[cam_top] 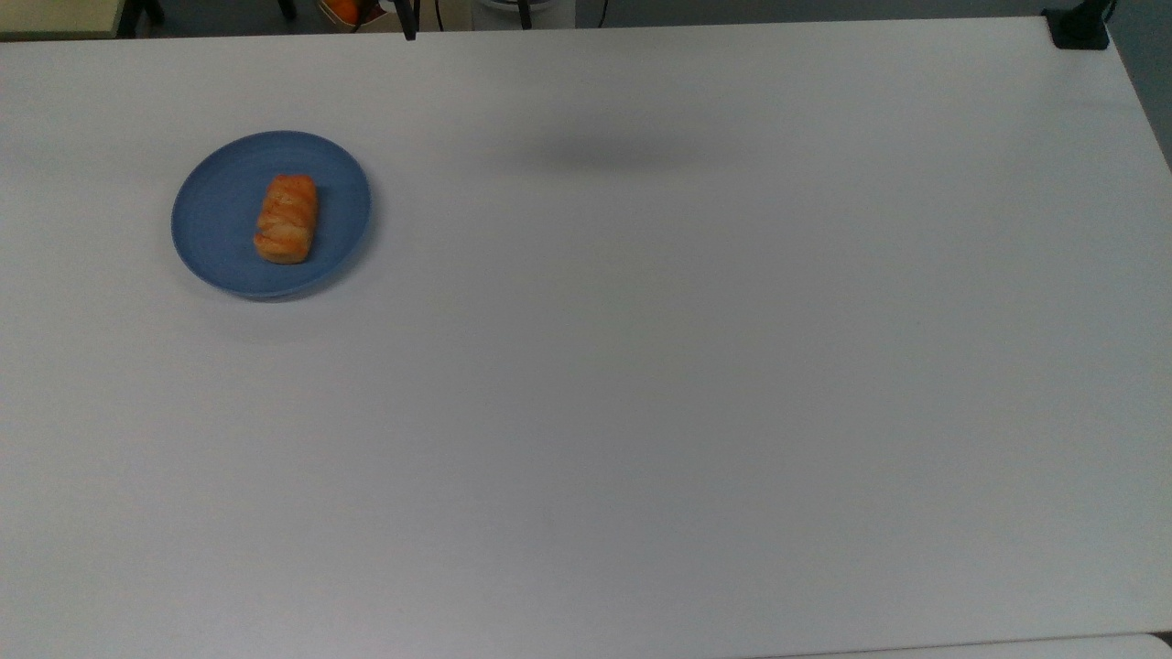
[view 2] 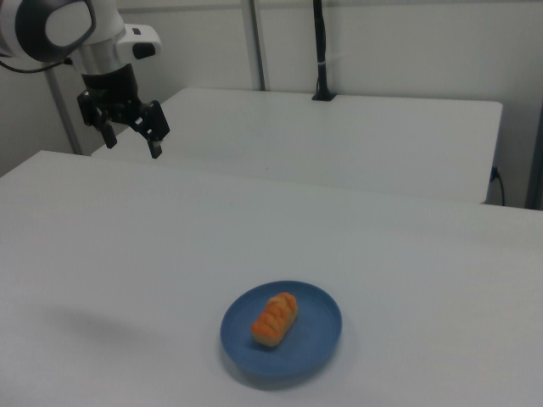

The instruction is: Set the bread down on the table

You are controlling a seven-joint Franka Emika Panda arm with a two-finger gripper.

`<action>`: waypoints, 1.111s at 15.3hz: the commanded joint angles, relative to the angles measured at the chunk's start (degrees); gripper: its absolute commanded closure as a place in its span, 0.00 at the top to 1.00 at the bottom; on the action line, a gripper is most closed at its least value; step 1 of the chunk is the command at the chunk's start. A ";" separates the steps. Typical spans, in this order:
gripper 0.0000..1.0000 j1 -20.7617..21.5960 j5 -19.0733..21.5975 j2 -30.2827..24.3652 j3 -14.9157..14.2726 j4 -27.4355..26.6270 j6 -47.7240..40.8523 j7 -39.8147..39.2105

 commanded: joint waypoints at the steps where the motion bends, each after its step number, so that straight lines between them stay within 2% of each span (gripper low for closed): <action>1: 1.00 1.12 -0.56 -1.09 -0.93 -1.28 1.08 0.03; 14: 1.00 0.33 -0.64 -1.00 -0.93 -1.71 0.21 -0.85; 17: 1.00 -0.11 -2.66 -0.74 -0.93 -3.47 0.29 -0.93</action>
